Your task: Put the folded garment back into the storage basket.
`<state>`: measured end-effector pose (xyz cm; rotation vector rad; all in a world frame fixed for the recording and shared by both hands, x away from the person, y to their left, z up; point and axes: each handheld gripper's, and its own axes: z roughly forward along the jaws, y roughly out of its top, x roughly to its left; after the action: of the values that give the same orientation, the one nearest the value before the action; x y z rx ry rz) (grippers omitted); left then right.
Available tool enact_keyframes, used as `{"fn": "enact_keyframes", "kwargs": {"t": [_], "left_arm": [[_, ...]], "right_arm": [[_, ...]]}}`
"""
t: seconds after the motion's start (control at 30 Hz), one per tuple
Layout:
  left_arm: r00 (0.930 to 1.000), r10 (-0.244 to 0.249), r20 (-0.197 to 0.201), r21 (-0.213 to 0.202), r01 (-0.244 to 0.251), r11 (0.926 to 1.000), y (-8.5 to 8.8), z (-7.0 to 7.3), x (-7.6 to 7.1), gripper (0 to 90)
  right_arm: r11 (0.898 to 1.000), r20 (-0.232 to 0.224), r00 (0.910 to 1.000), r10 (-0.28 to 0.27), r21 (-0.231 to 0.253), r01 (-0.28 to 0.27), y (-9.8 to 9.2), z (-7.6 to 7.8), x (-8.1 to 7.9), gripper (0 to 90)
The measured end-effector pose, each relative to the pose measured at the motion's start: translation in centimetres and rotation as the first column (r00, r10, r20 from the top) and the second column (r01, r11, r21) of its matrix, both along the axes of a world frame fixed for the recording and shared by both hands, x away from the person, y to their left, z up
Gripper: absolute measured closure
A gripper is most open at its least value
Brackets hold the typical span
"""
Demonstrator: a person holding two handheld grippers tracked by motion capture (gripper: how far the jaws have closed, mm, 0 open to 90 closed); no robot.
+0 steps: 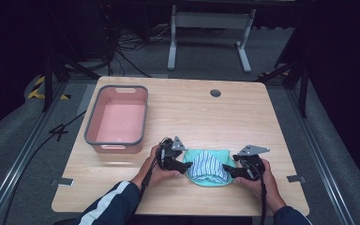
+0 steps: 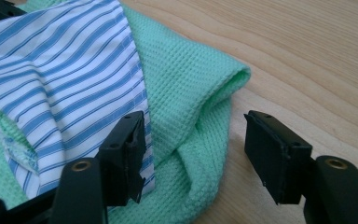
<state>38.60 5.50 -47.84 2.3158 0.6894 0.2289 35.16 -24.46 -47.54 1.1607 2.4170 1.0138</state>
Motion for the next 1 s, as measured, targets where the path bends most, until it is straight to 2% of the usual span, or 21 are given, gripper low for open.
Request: {"fn": "enact_keyframes", "kwargs": {"t": [0.1, 0.13, 0.17, 0.27, 0.4, 0.5, 0.53, 0.57, 0.67, 0.83, 1.0], "left_arm": [[1.0000, -0.006, -0.002, -0.001, 0.006, 1.0000, 0.0, 0.0, -0.1, 27.4], [1.0000, -0.007, -0.002, 0.002, 0.007, 1.0000, 0.0, 0.0, -0.2, 27.4], [0.9997, -0.024, 0.005, -0.006, 0.024, 0.9997, -0.1, 0.0, -0.3, 31.2], [0.9986, -0.053, -0.001, -0.009, 0.053, 0.9986, -0.1, 0.2, -0.5, 42.7], [0.9969, -0.078, -0.012, -0.017, 0.078, 0.9968, -0.3, 0.3, -0.8, 64.2], [0.9965, -0.082, -0.019, -0.025, 0.081, 0.9964, -0.3, 0.3, -0.8, 71.7], [0.9955, -0.092, -0.021, -0.030, 0.091, 0.9954, -0.4, 0.3, -0.8, 71.7], [0.9951, -0.096, -0.024, -0.032, 0.095, 0.9949, -0.4, 0.3, -0.9, 76.9], [0.9948, -0.099, -0.025, -0.030, 0.098, 0.9947, -0.5, 0.3, -1.0, 80.9], [0.9938, -0.108, -0.028, -0.011, 0.107, 0.9942, -0.7, 0.5, -1.0, 82.3], [0.9915, -0.124, -0.041, -0.022, 0.123, 0.9921, -0.8, 0.6, -0.9, 83.1]], "right_arm": [[1.000, -0.001, 0.9999, 0.012, 0.008, -0.012, -0.1, 0.0, 0.0, 45.4], [1.000, -0.005, 0.9998, 0.018, 0.010, -0.018, -0.1, 0.0, -0.1, 48.5], [0.999, -0.009, 0.9990, 0.043, 0.016, -0.043, -0.1, 0.0, -0.2, 56.3], [0.998, -0.025, 0.9982, 0.054, 0.036, -0.053, 0.0, 0.1, -0.3, 66.4], [0.995, -0.053, 0.9958, 0.074, 0.074, -0.070, -0.2, 0.0, -0.1, 75.9], [0.994, -0.062, 0.9953, 0.074, 0.086, -0.069, -0.2, 0.0, -0.2, 78.5], [0.994, -0.066, 0.9953, 0.071, 0.087, -0.066, -0.2, 0.0, -0.2, 79.5], [0.995, -0.057, 0.9955, 0.075, 0.076, -0.071, -0.1, 0.1, -0.3, 81.0], [0.995, -0.053, 0.9959, 0.073, 0.066, -0.070, 0.1, 0.2, -0.4, 82.0], [0.996, -0.053, 0.9967, 0.062, 0.068, -0.058, 0.1, 0.2, -0.5, 83.5], [0.996, -0.046, 0.9969, 0.063, 0.068, -0.060, -0.1, 0.6, -0.6, 84.5]]}}
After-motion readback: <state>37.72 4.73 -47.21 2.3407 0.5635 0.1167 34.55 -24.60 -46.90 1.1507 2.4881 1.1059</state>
